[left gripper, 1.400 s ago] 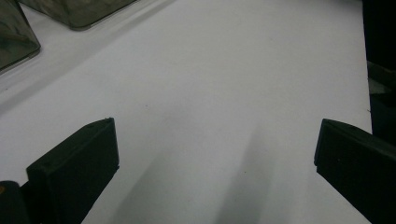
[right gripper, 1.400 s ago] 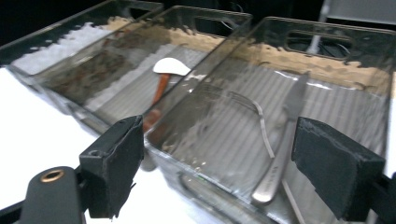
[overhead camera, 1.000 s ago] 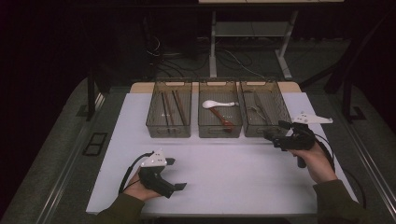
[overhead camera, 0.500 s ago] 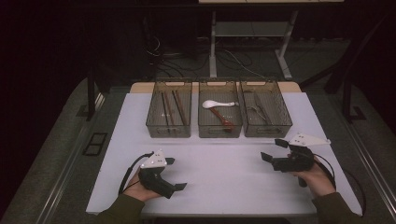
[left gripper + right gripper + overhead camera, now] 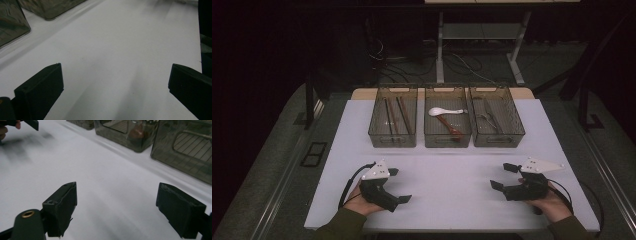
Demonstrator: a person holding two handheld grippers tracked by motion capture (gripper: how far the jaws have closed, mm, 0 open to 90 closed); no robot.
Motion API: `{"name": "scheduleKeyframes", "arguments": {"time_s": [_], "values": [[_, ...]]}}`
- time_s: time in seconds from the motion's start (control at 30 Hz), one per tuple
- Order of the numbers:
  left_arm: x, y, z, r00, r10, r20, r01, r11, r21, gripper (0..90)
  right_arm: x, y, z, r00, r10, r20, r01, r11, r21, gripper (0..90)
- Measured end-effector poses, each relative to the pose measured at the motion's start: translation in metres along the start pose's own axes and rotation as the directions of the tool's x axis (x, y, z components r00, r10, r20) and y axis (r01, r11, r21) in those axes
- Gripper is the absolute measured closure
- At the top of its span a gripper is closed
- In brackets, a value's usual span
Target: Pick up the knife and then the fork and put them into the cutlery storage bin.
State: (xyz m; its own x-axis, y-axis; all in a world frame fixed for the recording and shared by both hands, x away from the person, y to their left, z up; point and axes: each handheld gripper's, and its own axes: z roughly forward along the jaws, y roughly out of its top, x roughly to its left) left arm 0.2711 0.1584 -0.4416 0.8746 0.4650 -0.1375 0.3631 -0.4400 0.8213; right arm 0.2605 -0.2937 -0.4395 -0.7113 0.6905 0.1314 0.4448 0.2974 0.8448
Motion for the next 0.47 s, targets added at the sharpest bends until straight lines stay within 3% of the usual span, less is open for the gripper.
{"name": "scheduleKeyframes", "arguments": {"time_s": [0.47], "values": [[0.0005,0.0001,-0.0005,1.0,0.002,-0.005,-0.002,1.0,0.001,0.0,-0.0005,-0.0092,0.0019,0.9999,-0.008,0.01,0.007,0.999,0.04,17.3]]}}
